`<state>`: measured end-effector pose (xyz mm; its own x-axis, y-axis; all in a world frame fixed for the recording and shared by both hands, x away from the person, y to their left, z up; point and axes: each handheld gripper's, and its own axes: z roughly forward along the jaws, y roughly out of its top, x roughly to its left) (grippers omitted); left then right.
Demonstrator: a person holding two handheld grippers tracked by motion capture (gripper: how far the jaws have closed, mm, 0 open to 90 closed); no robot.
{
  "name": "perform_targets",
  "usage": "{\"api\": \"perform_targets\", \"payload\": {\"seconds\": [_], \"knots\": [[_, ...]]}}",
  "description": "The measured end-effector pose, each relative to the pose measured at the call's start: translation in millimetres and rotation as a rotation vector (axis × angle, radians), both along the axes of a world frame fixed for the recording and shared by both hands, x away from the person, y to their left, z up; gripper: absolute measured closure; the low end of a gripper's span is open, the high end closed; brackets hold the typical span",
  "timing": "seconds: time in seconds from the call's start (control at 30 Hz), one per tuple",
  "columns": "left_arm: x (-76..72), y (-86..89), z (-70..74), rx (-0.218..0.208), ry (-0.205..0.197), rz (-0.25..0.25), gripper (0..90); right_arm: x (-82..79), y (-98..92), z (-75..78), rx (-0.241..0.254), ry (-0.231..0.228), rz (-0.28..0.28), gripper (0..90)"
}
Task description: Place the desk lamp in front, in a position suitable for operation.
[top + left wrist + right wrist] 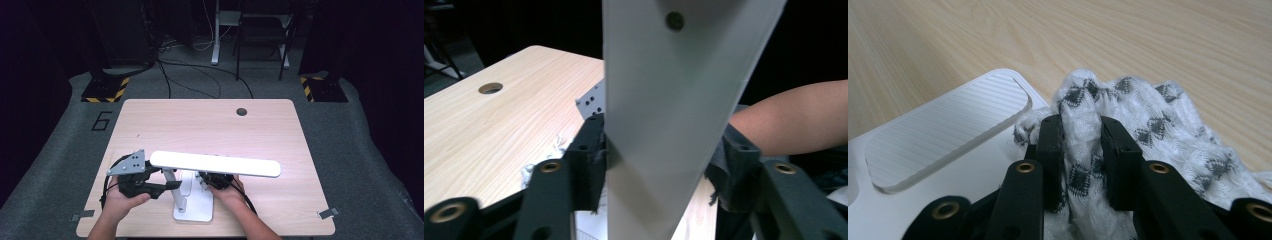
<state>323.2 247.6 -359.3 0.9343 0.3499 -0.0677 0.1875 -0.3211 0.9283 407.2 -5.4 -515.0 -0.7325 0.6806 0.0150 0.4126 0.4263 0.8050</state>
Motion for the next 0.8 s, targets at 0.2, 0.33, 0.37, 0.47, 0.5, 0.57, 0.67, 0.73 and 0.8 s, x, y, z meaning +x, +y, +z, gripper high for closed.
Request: {"api": "perform_targets", "payload": {"seconds": [0.2,0.33,0.37,0.47,0.5,0.57,0.67,0.73,0.8], "knots": [[-2.1,-2.4,-0.1,0.013,-0.027,0.015,53.1,0.9,-0.4,1.3,0.023,0.036,-0.022,71.6],[-3.0,-2.7,-1.4,0.005,-0.025,0.02,53.2,-8.4,8.4,10.6,0.118,0.069,0.074,72.2],[-2.8,-3.0,-1.3,0.007,-0.03,0.023,53.2,-12.7,13.5,12.8,0.127,0.061,0.121,72.3],[-3.0,-3.2,-1.3,0.008,-0.03,0.023,53.3,-22.5,26.8,15.4,0.104,0.035,0.226,72.3],[-3.1,-2.8,-1.3,0.008,-0.03,0.025,53.3,-29.3,38.4,12.7,0.042,0.016,0.299,72.4],[-3.4,-3.0,-1.2,0.01,-0.031,0.024,53.3,-33.0,45.1,5.8,-0.024,-0.031,0.345,72.5],[-3.6,-3.5,-1.9,0.003,-0.028,0.027,53.3,-28.4,45.8,5.2,-0.018,-0.035,0.344,73.1],[-3.5,-3.4,-2.0,0.001,-0.027,0.025,53.3,-22.5,44.4,4.3,-0.015,-0.041,0.319,73.3],[-3.7,-3.6,-2.0,0.002,-0.028,0.028,53.3,-16.0,43.9,3.5,0.001,-0.047,0.266,73.4]]}}
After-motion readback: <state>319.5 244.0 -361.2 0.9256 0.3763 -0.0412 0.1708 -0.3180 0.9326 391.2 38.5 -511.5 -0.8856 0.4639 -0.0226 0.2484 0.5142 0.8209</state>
